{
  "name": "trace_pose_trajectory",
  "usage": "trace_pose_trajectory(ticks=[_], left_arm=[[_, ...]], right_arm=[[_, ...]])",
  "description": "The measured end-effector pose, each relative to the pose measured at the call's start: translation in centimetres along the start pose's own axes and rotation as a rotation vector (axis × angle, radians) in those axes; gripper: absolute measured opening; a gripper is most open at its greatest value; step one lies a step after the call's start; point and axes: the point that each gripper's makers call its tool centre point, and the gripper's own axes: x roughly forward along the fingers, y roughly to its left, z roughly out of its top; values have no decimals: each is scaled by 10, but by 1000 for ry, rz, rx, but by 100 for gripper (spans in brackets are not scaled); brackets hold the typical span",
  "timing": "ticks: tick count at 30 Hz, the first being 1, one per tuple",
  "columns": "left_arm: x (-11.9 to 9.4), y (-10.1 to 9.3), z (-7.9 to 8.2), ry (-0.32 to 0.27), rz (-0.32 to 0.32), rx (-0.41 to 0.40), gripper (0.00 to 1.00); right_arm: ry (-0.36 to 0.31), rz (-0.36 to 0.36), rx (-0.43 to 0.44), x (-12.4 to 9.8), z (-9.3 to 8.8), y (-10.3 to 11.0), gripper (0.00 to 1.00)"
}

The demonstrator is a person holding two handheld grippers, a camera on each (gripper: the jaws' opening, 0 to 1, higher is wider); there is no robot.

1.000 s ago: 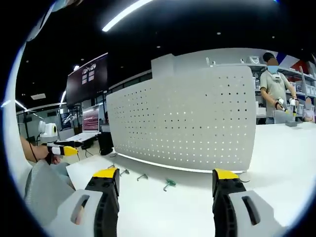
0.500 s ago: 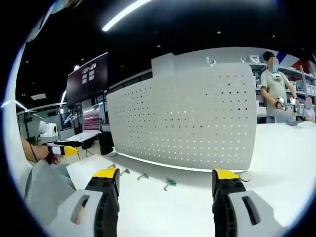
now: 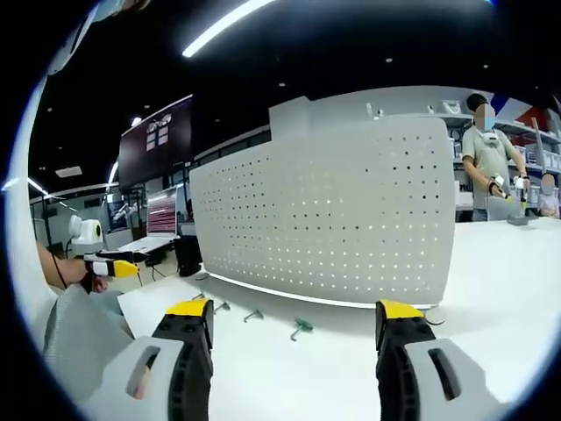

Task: Insert the hook assembly into the mounting plate slot until the hook locks in place.

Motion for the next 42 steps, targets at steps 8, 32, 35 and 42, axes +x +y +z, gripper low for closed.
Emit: trace_pose_trajectory(ticks=[8,32,35,42], left_arm=[[0,0,1,-5,0,-1,97],[7,3,-4,57,-31,31,94],[9,5,-3,68,-34,65,95],[18,13,1,105,-82,112,95]], right_arm=[[-1,0,-1,0,0,1,74],[14,18,-3,3,0,2,72],[17,20,-8,4,0,3,72],[17,29,-18,5,1,5,72]])
